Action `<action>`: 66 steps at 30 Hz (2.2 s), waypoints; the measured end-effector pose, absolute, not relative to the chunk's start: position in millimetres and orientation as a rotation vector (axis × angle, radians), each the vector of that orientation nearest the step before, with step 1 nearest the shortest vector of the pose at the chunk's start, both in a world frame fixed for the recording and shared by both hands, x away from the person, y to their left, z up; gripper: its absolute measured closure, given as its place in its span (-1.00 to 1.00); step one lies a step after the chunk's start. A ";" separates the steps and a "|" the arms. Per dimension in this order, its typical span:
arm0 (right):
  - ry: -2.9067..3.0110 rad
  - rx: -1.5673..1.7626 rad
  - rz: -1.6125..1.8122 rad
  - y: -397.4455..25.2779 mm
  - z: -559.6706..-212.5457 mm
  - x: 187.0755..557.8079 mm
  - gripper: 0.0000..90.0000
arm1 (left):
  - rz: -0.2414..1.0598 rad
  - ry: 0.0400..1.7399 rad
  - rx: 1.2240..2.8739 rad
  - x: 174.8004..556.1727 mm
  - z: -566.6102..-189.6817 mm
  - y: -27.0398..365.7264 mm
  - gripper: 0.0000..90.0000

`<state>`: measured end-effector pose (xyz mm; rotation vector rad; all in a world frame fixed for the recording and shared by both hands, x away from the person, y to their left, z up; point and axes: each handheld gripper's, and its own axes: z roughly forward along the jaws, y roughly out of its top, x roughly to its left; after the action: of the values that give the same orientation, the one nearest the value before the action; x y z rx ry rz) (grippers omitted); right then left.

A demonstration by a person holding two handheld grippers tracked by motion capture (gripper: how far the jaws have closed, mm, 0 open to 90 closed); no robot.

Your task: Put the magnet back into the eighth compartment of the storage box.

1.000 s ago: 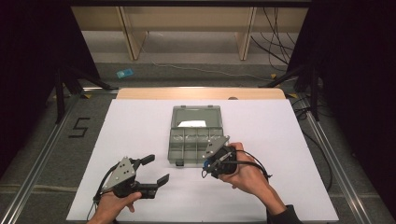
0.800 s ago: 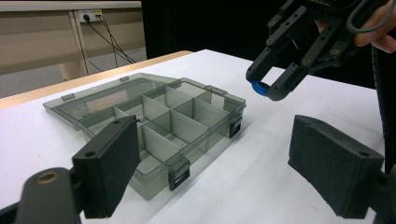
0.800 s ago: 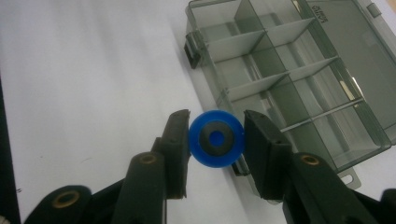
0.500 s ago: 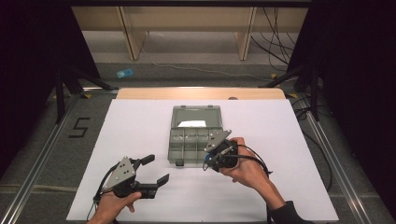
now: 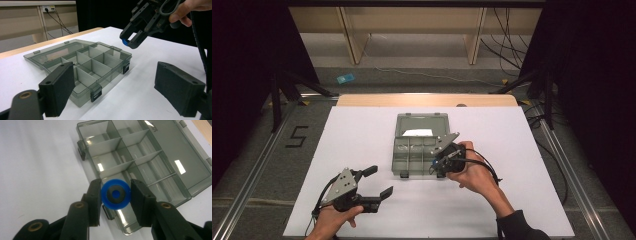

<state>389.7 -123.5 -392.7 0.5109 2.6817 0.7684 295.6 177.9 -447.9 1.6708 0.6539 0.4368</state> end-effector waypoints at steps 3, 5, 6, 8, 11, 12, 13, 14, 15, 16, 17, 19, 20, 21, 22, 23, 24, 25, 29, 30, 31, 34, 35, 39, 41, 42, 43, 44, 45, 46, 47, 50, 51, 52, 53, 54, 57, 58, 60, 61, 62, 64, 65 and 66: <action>2.685 0.525 0.768 -124.2 -393.7 392.1 0.39 | 0.437 0.654 1.671 295.5 -447.9 177.8 -0.64; 2.684 0.529 0.769 -125.0 -394.1 394.1 0.39 | 0.437 0.654 1.671 295.5 -447.9 177.8 -0.64; 2.681 0.539 0.770 -125.2 -394.3 394.7 0.39 | 0.437 0.653 1.671 295.5 -447.9 177.8 -0.64; 2.675 0.536 0.766 -126.4 -394.9 396.8 0.39 | 0.437 0.653 1.671 295.6 -447.9 177.8 -0.64; 2.680 0.549 0.759 -128.7 -396.3 400.5 0.39 | 0.437 0.654 1.670 295.6 -447.9 177.8 -0.64; 2.680 0.549 0.759 -128.7 -396.3 400.5 0.39 | 0.437 0.654 1.670 295.6 -447.9 177.8 -0.64; 2.677 0.559 0.757 -130.0 -397.0 402.3 0.39 | 0.436 0.654 1.670 295.5 -447.9 177.8 -0.64; 2.681 0.567 0.756 -130.4 -397.4 402.9 0.39 | 0.436 0.654 1.670 295.5 -447.9 177.7 -0.64; 2.681 0.567 0.756 -130.4 -397.4 402.9 0.39 | 0.436 0.654 1.670 295.6 -447.9 177.8 -0.64; 2.678 0.569 0.752 -130.8 -397.8 403.8 0.39 | 0.436 0.654 1.670 295.5 -447.9 177.8 -0.64; 2.678 0.571 0.750 -131.5 -398.5 405.4 0.39 | 0.436 0.654 1.670 295.5 -447.9 177.8 -0.64; 2.678 0.578 0.746 -131.7 -399.3 406.5 0.39 | 0.436 0.653 1.670 295.5 -447.9 177.7 -0.64; 2.678 0.578 0.746 -131.7 -399.3 406.5 0.39 | 0.436 0.653 1.670 295.5 -447.9 177.7 -0.64; 2.678 0.580 0.740 -132.1 -399.6 407.3 0.39 | 0.436 0.654 1.670 295.5 -447.9 177.7 -0.64; 2.676 0.579 0.740 -132.2 -400.3 408.2 0.39 | 0.436 0.653 1.670 295.5 -447.8 177.7 -0.64; 2.677 0.583 0.738 -132.3 -400.8 408.9 0.39 | 0.435 0.654 1.670 295.5 -447.9 177.7 -0.64; 2.680 0.591 0.733 -132.6 -401.0 409.3 0.39 | 0.436 0.653 1.670 295.6 -447.8 177.8 -0.64; 2.678 0.591 0.733 -132.9 -401.7 410.5 0.39 | 0.436 0.654 1.670 295.6 -447.9 177.8 -0.64; 2.673 0.600 0.729 -134.2 -403.7 414.5 0.39 | 0.436 0.653 1.670 295.6 -447.9 177.7 -0.64; 2.673 0.600 0.729 -134.2 -403.7 414.5 0.39 | 0.436 0.653 1.670 295.6 -447.9 177.7 -0.64; 2.676 0.602 0.729 -134.2 -404.1 415.0 0.39 | 0.436 0.652 1.670 295.5 -447.8 177.7 -0.64; 2.673 0.605 0.719 -134.0 -405.4 416.2 0.39 | 0.436 0.652 1.670 295.6 -447.8 177.8 -0.64; 2.676 0.606 0.714 -134.3 -406.0 417.1 0.39 | 0.437 0.652 1.670 295.6 -447.8 177.8 -0.64; 2.676 0.613 0.704 -134.9 -407.3 418.4 0.39 | 0.436 0.653 1.669 295.5 -447.7 177.8 -0.64; 2.678 0.609 0.702 -135.7 -408.2 419.9 0.39 | 0.436 0.653 1.669 295.5 -447.7 177.8 -0.64; 2.680 0.618 0.696 -135.8 -408.4 419.9 0.39 | 0.436 0.654 1.669 295.5 -447.7 177.8 -0.64; 2.684 0.626 0.697 -135.9 -408.6 419.8 0.39 | 0.436 0.653 1.669 295.5 -447.7 177.8 -0.64; 2.676 0.615 0.697 -136.0 -409.2 420.9 0.39 | 0.437 0.652 1.670 295.6 -447.7 177.9 -0.64; 2.685 0.614 0.692 -135.7 -410.2 421.7 0.39 | 0.436 0.652 1.670 295.5 -447.7 177.8 -0.64; 2.685 0.614 0.692 -135.7 -410.2 421.7 0.39 | 0.436 0.652 1.670 295.5 -447.7 177.8 -0.64; 2.690 0.618 0.686 -135.3 -411.5 422.6 0.39 | 0.437 0.652 1.670 295.5 -447.7 177.8 -0.64; 2.690 0.614 0.678 -135.3 -413.1 423.8 0.39 | 0.437 0.653 1.670 295.5 -447.7 177.9 -0.64; 2.691 0.620 0.677 -135.3 -413.9 424.3 0.39 | 0.437 0.653 1.670 295.5 -447.7 177.9 -0.64; 2.689 0.621 0.673 -135.3 -414.7 424.9 0.39 | 0.437 0.653 1.670 295.5 -447.7 177.9 -0.64; 2.696 0.630 0.666 -135.4 -415.8 425.7 0.39 | 0.436 0.653 1.670 295.4 -447.7 177.8 -0.64; 2.696 0.630 0.666 -135.4 -415.8 425.7 0.39 | 0.436 0.653 1.670 295.4 -447.7 177.8 -0.64; 2.693 0.635 0.666 -135.6 -416.7 427.0 0.39 | 0.436 0.654 1.670 295.4 -447.7 177.8 -0.64; 2.694 0.633 0.666 -135.7 -416.9 427.4 0.39 | 0.436 0.654 1.670 295.5 -447.7 177.9 -0.64; 2.690 0.633 0.662 -135.6 -417.7 428.1 0.39 | 0.437 0.654 1.670 295.5 -447.7 177.8 -0.64; 2.695 0.636 0.659 -135.4 -418.3 428.7 0.39 | 0.436 0.654 1.671 295.4 -447.7 177.8 -0.64; 2.695 0.636 0.659 -135.4 -418.3 428.7 0.39 | 0.436 0.654 1.671 295.4 -447.7 177.8 -0.64; 2.710 0.636 0.643 -134.7 -419.6 429.7 0.39 | 0.437 0.654 1.671 295.5 -447.7 177.9 -0.64; 2.704 0.643 0.647 -134.1 -420.6 429.4 0.39 | 0.437 0.654 1.671 295.5 -447.7 177.9 -0.64; 2.704 0.643 0.647 -134.1 -420.6 429.4 0.39 | 0.437 0.654 1.671 295.5 -447.7 177.9 -0.64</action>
<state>429.4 -134.1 -420.6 0.6430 2.7037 0.6474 295.5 177.9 -447.7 1.6710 0.6539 0.4369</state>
